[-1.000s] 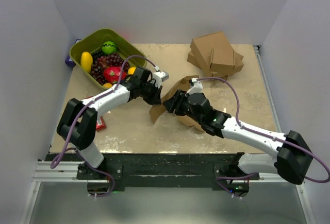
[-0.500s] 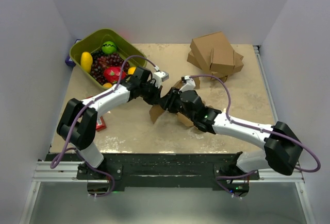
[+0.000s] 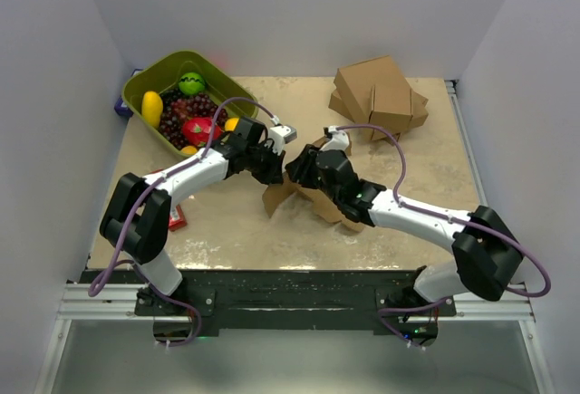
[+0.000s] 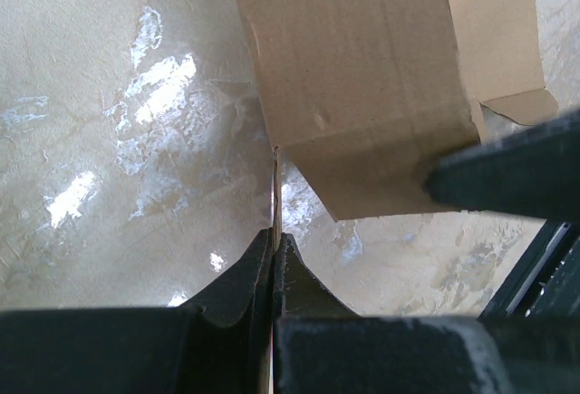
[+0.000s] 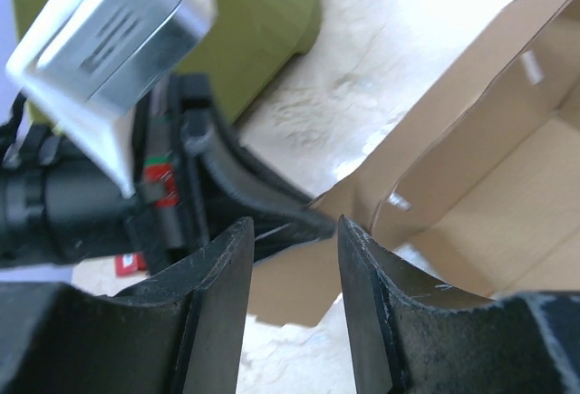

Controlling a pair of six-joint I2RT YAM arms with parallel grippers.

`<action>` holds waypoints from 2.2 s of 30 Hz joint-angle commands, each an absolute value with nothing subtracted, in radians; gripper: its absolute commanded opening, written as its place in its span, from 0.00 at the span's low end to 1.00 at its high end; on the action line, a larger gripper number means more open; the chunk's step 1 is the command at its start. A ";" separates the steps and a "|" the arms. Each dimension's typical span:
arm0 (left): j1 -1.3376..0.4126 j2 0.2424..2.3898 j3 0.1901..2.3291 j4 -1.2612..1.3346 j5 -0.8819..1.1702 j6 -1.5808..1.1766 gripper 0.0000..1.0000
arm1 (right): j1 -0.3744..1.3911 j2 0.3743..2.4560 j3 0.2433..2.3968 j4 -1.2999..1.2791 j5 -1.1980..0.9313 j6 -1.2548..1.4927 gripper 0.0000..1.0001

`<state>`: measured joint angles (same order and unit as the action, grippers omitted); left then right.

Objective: Fold the paper box

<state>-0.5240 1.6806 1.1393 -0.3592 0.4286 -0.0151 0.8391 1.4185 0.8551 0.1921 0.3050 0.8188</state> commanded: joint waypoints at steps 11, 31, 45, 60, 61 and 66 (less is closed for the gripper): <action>-0.525 1.649 1.157 -0.360 0.445 0.046 0.00 | 0.741 1.416 0.903 0.212 0.220 0.618 0.56; -0.523 1.471 1.049 -0.394 0.572 0.377 0.00 | 0.653 1.089 0.948 -0.245 0.173 0.629 0.91; -0.552 1.433 0.965 -0.324 0.362 0.453 0.00 | 0.647 1.144 0.963 -0.227 0.107 0.547 0.84; -0.595 1.471 0.965 -0.308 0.307 0.442 0.00 | 0.649 1.209 0.789 0.063 0.090 0.965 0.78; -0.598 1.473 0.965 -0.308 0.307 0.442 0.00 | 0.650 1.218 0.785 0.077 0.103 0.966 0.77; -0.606 1.474 0.963 -0.305 0.299 0.443 0.00 | 0.649 1.258 0.762 0.132 0.127 0.988 0.70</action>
<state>-0.5964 1.4681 0.9573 -0.3511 0.3092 0.4309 0.6521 1.2377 0.7822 0.0341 0.0887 0.9379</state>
